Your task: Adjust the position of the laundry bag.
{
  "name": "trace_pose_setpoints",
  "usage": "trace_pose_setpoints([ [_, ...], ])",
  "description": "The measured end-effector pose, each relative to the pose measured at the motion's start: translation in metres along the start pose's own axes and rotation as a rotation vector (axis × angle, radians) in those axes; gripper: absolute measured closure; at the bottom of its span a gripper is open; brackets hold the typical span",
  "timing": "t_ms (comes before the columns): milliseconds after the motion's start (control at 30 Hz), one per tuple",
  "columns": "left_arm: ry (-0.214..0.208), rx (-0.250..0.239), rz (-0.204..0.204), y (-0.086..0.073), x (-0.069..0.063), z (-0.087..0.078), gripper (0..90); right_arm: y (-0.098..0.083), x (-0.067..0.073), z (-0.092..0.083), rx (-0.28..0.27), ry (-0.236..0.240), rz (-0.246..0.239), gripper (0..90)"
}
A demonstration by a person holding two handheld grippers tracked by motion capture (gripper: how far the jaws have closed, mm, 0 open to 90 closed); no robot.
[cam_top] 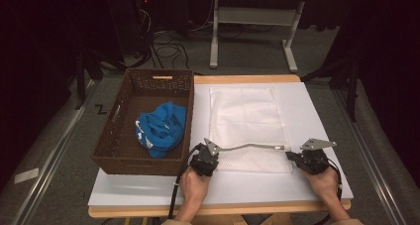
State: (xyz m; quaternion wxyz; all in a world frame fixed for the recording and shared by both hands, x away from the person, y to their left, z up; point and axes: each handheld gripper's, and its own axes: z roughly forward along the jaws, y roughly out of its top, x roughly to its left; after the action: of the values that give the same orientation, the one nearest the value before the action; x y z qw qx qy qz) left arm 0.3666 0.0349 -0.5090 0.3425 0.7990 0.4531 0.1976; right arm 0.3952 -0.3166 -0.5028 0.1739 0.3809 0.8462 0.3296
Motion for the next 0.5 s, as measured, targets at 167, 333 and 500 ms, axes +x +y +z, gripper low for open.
trace_pose_setpoints([
  [167,-0.005,0.002,0.002,-0.0016,0.0001,-0.0004,89.8,-0.0005,0.0004,-0.0003,0.001,0.003,-0.001,90.0],
  [333,-0.018,-0.019,0.004,-0.0012,-0.0001,-0.0018,85.5,-0.0003,0.0006,-0.0002,0.004,-0.004,0.002,90.0],
  [500,-0.028,-0.027,0.022,0.0033,-0.0015,-0.0026,72.5,0.0006,-0.0002,-0.0006,-0.011,-0.004,0.017,87.5],
])
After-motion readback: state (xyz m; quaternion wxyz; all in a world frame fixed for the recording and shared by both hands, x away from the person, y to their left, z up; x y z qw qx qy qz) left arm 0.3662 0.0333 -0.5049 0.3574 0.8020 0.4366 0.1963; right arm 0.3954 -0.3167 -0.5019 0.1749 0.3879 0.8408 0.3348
